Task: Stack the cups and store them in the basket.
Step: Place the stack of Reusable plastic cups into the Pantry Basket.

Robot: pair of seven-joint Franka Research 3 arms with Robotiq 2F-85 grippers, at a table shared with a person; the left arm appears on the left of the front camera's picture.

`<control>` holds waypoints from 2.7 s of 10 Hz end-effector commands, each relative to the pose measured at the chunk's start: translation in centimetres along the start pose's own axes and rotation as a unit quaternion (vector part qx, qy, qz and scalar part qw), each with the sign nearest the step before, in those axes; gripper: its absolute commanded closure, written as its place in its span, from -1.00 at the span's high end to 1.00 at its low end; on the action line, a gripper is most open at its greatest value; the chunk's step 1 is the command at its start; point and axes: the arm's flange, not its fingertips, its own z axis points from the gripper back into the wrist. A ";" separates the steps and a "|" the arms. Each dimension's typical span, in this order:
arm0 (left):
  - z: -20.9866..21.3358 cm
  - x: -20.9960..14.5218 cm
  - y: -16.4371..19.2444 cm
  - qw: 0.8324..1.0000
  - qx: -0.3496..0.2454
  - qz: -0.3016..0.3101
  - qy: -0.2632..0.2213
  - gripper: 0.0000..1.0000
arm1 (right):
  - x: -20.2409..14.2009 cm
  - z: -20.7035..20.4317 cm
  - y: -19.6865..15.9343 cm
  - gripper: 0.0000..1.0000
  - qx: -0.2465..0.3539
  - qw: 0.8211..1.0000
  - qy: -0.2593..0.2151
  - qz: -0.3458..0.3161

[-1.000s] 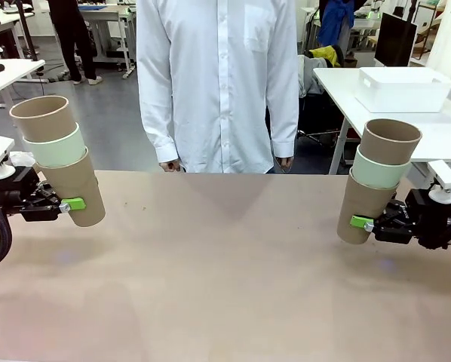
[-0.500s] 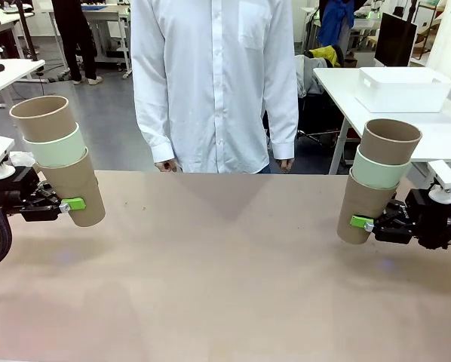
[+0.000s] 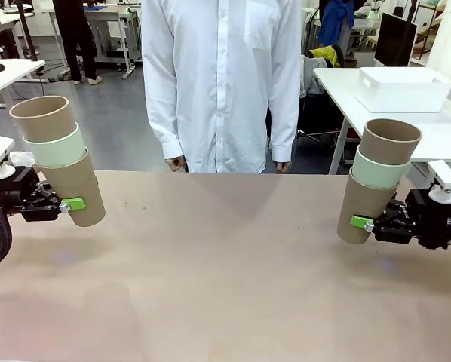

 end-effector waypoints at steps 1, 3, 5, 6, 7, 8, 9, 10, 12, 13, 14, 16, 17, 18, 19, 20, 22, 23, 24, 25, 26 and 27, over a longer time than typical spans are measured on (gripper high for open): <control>-0.2 0.4 0.1 1.000 -0.003 -0.005 -0.003 0.68 | 0.5 -0.2 -0.1 0.67 -0.002 1.000 0.000 0.001; -0.2 0.4 0.1 1.000 -0.003 -0.005 -0.003 0.68 | 0.5 -0.2 -0.1 0.67 -0.002 1.000 0.000 0.001; -0.2 0.4 0.1 1.000 -0.003 -0.005 -0.003 0.68 | 0.5 -0.2 -0.1 0.67 -0.002 1.000 0.000 0.001; -0.2 0.4 0.1 1.000 -0.003 -0.005 -0.003 0.68 | 0.5 -0.2 -0.1 0.67 -0.002 1.000 0.000 0.001; -0.2 0.4 0.1 1.000 -0.003 -0.005 -0.003 0.68 | 0.5 -0.2 -0.1 0.67 -0.002 1.000 0.000 0.001; -0.2 0.4 0.1 1.000 -0.003 -0.005 -0.003 0.68 | 0.5 -0.2 -0.1 0.67 -0.002 1.000 0.000 0.001; -0.2 0.4 0.1 1.000 -0.003 -0.005 -0.003 0.68 | 0.5 -0.2 -0.1 0.67 -0.002 1.000 0.000 0.001; -0.2 0.4 0.1 1.000 -0.003 -0.005 -0.003 0.68 | 0.5 -0.2 -0.1 0.67 -0.002 1.000 0.000 0.001; -0.2 0.4 0.1 1.000 -0.003 -0.005 -0.003 0.68 | 0.5 -0.2 -0.1 0.67 -0.002 1.000 0.000 0.001; -0.2 0.4 0.1 1.000 -0.003 -0.005 -0.003 0.68 | 0.5 -0.2 -0.1 0.67 -0.002 1.000 0.000 0.001; -0.2 0.4 0.1 1.000 -0.003 -0.005 -0.003 0.68 | 0.5 -0.2 -0.1 0.67 -0.002 1.000 0.000 0.001; -0.2 0.4 0.1 1.000 -0.003 -0.005 -0.003 0.68 | 0.5 -0.2 -0.1 0.67 -0.002 1.000 0.000 0.001; -0.2 0.4 0.1 1.000 -0.003 -0.005 -0.003 0.68 | 0.5 -0.2 -0.1 0.67 -0.002 1.000 0.000 0.001; -0.2 0.4 0.1 1.000 -0.003 -0.005 -0.003 0.68 | 0.5 -0.2 -0.1 0.67 -0.002 1.000 0.000 0.001; -0.2 0.4 0.1 1.000 -0.003 -0.005 -0.003 0.68 | 0.5 -0.2 -0.1 0.67 -0.002 1.000 0.000 0.001; -0.2 0.4 0.1 1.000 -0.003 -0.005 -0.003 0.68 | 0.5 -0.2 -0.1 0.67 -0.002 1.000 0.000 0.001; -0.2 0.4 0.1 1.000 -0.003 -0.005 -0.003 0.68 | 0.5 -0.2 -0.1 0.67 -0.002 1.000 0.000 0.001; -0.2 0.4 0.1 1.000 -0.003 -0.005 -0.003 0.68 | 0.5 -0.2 -0.1 0.67 -0.002 1.000 0.000 0.001; -0.2 0.4 0.1 1.000 -0.003 -0.005 -0.003 0.68 | 0.5 -0.2 -0.1 0.67 -0.002 1.000 0.000 0.001; -0.2 0.4 0.1 1.000 -0.003 -0.005 -0.003 0.68 | 0.5 -0.2 -0.1 0.67 -0.002 1.000 0.000 0.001; -0.2 0.4 0.1 1.000 -0.003 -0.005 -0.003 0.68 | 0.5 -0.2 -0.1 0.67 -0.002 1.000 0.000 0.001; -0.2 0.4 0.1 1.000 -0.003 -0.005 -0.003 0.68 | 0.5 -0.2 -0.1 0.67 -0.002 1.000 0.000 0.001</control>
